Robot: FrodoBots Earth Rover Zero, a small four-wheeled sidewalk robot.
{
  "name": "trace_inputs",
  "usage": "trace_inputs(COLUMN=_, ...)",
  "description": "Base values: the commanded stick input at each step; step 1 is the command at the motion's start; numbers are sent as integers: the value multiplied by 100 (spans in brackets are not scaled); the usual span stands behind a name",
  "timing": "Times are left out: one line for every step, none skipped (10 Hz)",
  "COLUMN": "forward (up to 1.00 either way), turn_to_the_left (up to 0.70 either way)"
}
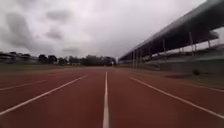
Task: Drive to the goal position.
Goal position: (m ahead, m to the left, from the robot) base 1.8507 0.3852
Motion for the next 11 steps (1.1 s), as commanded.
trace_inputs(forward=50, turn_to_the_left=0)
trace_inputs(forward=50, turn_to_the_left=0)
trace_inputs(forward=50, turn_to_the_left=0)
trace_inputs(forward=50, turn_to_the_left=0)
trace_inputs(forward=50, turn_to_the_left=0)
trace_inputs(forward=50, turn_to_the_left=0)
trace_inputs(forward=50, turn_to_the_left=0)
trace_inputs(forward=50, turn_to_the_left=0)
trace_inputs(forward=50, turn_to_the_left=0)
trace_inputs(forward=50, turn_to_the_left=0)
trace_inputs(forward=50, turn_to_the_left=0)
